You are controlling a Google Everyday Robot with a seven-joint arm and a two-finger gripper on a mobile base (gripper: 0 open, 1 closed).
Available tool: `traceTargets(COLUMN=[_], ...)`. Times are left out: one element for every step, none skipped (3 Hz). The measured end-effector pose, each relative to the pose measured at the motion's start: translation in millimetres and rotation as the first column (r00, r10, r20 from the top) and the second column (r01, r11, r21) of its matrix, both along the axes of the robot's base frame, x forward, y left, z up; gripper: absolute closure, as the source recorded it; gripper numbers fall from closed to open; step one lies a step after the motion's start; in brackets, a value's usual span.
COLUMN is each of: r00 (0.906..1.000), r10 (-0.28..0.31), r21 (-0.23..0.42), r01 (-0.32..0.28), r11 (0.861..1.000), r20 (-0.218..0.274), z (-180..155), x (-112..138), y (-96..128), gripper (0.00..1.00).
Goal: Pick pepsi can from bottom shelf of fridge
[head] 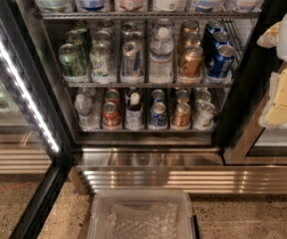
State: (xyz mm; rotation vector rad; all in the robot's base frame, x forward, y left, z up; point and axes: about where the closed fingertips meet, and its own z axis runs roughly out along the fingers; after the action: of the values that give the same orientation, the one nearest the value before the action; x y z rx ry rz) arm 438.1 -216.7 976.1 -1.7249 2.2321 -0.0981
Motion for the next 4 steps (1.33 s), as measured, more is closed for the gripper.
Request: traceTargets(r00=[1.0000, 0.9998, 0.9998, 0.9998], r10=[0.000, -0.003, -0.004, -0.017], r21=[0.000, -0.037, -0.037, 0.017], r01=[0.000, 0.003, 0.003, 0.017], r11=[1.000, 0.999, 0.999, 1.000], r20=[0.000, -0.017, -0.017, -0.010], z=[0.0, -0.9, -0.9, -5.2], x=[0.0, 2.8, 2.8, -8.2], y=[0.0, 3.1, 3.1, -1.4], gripper=[0.00, 0.00, 0.00, 0.00])
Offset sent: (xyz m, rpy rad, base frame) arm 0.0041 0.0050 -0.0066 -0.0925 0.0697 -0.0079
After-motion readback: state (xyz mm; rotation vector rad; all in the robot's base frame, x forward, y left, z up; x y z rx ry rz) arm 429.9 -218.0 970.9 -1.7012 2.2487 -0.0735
